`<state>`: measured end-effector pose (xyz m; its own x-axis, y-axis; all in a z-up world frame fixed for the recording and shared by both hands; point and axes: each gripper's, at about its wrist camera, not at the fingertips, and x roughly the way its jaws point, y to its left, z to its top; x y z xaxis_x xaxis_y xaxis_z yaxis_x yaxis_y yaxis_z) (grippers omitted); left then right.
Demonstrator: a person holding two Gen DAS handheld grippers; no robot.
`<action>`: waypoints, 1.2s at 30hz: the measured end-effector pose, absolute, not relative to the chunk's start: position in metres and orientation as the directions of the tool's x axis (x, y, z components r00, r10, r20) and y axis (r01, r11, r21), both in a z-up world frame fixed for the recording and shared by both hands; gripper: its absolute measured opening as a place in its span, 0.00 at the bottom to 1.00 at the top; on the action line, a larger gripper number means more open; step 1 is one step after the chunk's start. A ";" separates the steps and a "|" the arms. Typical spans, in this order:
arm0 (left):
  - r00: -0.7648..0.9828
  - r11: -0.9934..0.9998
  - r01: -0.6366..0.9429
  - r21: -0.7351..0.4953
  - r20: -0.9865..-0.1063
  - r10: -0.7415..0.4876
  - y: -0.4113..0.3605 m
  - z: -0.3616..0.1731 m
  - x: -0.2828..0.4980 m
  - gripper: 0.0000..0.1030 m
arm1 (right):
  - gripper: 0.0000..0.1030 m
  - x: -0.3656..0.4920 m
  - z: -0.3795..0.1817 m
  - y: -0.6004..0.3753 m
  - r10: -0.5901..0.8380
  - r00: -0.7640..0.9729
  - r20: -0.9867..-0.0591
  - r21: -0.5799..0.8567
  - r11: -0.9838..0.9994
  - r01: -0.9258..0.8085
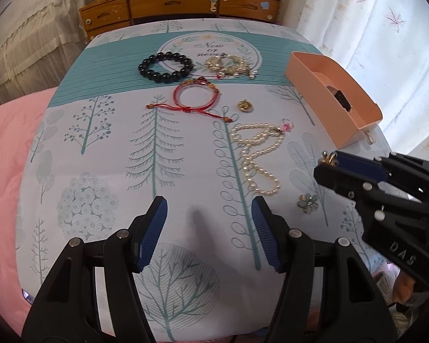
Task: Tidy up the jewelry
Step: 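Grasp the green flower charm with the left gripper while the right holds the gold charm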
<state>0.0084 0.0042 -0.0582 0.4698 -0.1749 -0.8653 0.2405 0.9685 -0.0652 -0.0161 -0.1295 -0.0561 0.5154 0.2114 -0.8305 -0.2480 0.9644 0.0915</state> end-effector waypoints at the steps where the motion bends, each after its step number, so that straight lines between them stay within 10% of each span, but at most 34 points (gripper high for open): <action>1: 0.470 0.966 0.252 -0.063 -0.864 -0.179 0.001 -0.057 0.008 0.57 | 0.23 -0.017 -0.054 -0.132 0.210 0.520 -0.828 0.094 0.966 -0.241; 32: 0.271 0.857 0.495 -0.141 -0.912 -0.306 -0.089 -0.092 0.014 0.56 | 0.23 -0.038 -0.058 -0.215 0.185 0.533 -0.826 0.176 0.982 -0.069; 36: 0.289 0.852 0.512 -0.107 -0.913 -0.288 -0.094 -0.090 0.011 0.20 | 0.23 -0.037 -0.058 -0.218 0.180 0.530 -0.829 0.176 0.983 -0.059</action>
